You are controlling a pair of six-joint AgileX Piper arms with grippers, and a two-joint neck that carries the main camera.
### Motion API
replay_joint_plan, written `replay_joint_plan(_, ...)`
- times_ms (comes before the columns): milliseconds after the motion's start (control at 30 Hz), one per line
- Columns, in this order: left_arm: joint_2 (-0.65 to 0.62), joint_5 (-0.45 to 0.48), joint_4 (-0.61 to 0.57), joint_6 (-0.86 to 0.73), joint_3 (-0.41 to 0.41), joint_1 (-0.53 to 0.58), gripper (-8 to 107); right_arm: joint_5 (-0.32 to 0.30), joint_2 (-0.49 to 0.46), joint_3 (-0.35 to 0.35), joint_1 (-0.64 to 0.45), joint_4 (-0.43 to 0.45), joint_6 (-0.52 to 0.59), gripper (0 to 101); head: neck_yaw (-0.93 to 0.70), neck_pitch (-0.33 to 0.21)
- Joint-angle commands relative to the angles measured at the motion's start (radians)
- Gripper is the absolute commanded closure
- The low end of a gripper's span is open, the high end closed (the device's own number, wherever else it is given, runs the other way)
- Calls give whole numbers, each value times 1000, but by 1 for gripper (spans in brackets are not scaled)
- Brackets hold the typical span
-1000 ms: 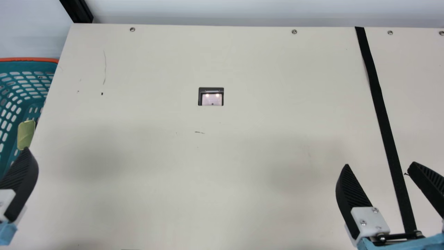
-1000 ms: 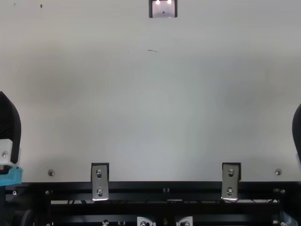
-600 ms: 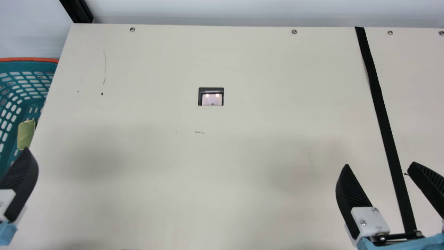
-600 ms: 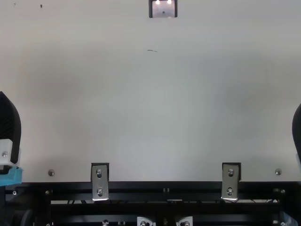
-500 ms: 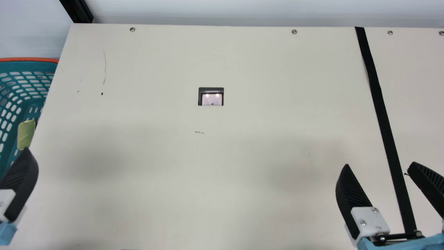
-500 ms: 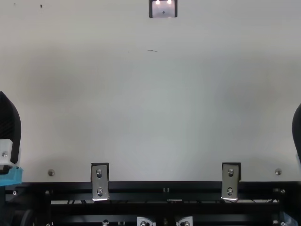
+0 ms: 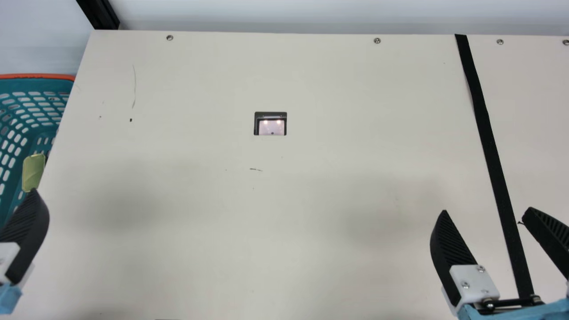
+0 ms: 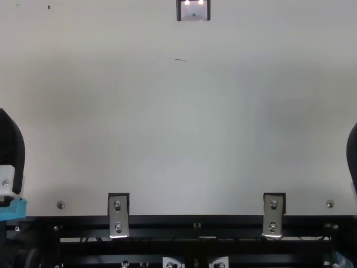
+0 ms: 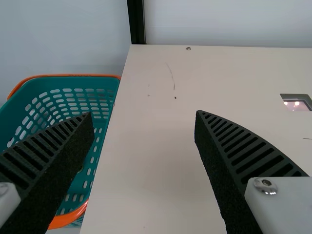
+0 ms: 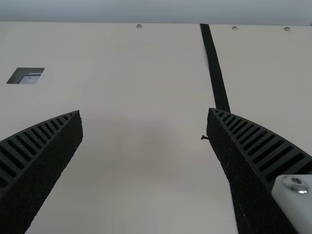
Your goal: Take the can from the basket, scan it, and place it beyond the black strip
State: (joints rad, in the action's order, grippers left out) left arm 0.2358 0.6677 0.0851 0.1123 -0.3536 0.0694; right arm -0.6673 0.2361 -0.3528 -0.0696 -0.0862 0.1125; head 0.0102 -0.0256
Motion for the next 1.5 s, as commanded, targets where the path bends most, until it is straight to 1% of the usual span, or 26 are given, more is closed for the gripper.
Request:
replay_joint_plan(0, 0, 0, 0, 0, 0, 0, 9, 0, 0, 0, 0, 0, 0, 0, -7, 0)
replay_joint_plan(1467, 0, 0, 0, 0, 0, 0, 9, 0, 0, 0, 0, -2, 0, 0, -14, -1)
